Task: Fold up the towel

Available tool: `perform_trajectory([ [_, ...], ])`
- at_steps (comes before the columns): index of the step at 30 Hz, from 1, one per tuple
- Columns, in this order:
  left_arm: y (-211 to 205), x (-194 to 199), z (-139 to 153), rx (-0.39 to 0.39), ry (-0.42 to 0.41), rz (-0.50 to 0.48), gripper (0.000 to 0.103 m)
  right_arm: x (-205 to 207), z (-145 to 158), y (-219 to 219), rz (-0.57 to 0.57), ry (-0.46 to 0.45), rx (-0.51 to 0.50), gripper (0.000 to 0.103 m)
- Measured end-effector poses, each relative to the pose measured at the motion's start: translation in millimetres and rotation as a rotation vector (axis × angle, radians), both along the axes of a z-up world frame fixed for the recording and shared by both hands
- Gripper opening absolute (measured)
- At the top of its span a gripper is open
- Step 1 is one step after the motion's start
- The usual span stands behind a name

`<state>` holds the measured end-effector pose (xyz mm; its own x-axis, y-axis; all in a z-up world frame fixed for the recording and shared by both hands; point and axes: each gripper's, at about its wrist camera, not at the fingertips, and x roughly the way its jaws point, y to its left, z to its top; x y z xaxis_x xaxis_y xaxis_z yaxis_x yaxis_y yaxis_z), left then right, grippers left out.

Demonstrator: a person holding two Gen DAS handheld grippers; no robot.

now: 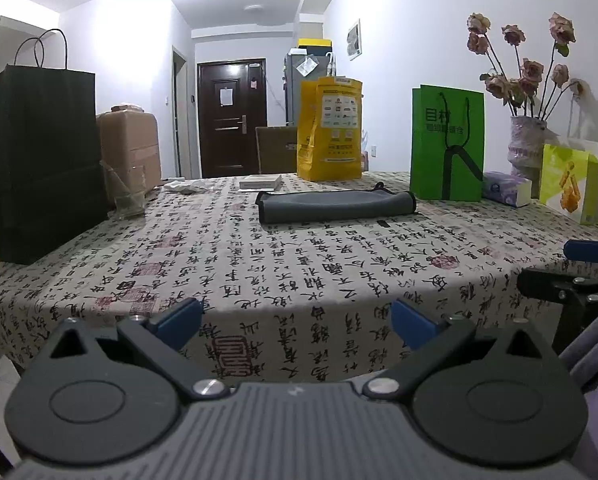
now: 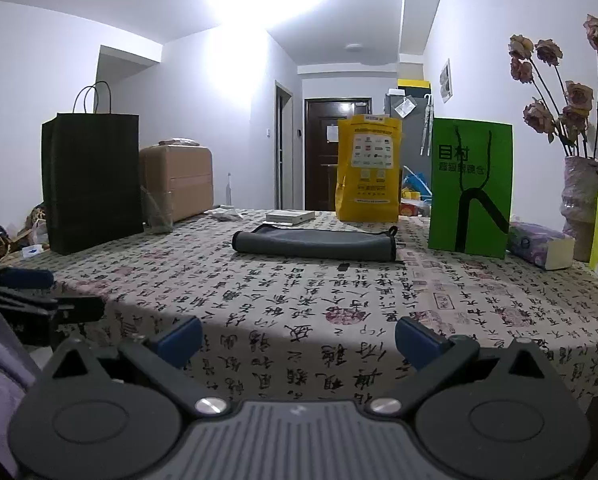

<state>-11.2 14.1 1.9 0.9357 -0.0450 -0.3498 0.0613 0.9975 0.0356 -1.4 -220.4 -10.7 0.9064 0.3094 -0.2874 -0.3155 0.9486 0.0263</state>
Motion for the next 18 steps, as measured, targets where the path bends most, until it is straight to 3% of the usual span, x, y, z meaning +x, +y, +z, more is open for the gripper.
perform_trajectory([
  [18, 0.2, -0.2, 0.6, 0.007, -0.008, 0.006, 0.103, 2.1, -0.1, 0.5, 0.000, 0.000, 0.002, 0.103],
])
